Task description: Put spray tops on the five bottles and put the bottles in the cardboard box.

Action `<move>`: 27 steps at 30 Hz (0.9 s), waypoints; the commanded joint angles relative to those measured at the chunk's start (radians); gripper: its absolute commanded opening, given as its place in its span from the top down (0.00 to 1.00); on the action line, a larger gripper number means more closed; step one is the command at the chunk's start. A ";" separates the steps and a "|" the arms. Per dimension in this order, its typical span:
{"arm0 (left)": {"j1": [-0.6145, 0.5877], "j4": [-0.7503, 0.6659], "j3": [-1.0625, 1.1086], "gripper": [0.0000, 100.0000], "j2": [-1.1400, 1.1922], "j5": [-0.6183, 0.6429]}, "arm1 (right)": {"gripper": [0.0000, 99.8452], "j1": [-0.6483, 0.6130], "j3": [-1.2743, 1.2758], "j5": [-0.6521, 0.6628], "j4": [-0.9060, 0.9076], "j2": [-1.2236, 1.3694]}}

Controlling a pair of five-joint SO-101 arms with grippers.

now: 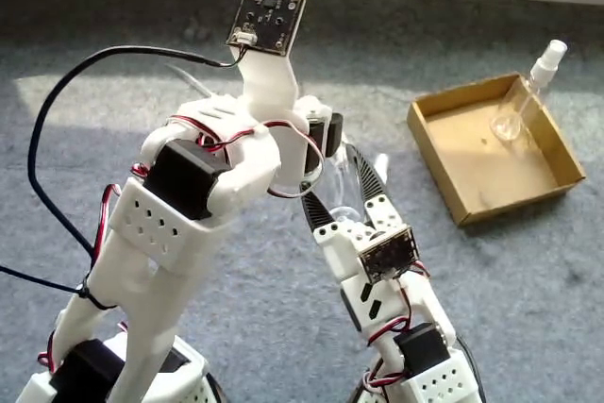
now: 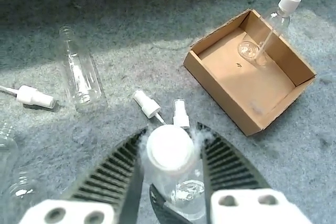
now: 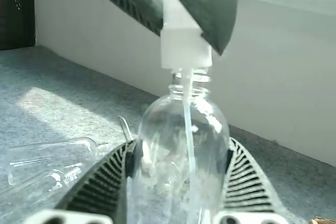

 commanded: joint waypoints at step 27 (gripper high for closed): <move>0.002 0.066 0.065 0.73 -0.058 0.000 | 0.89 0.013 0.033 -0.003 -0.035 -0.022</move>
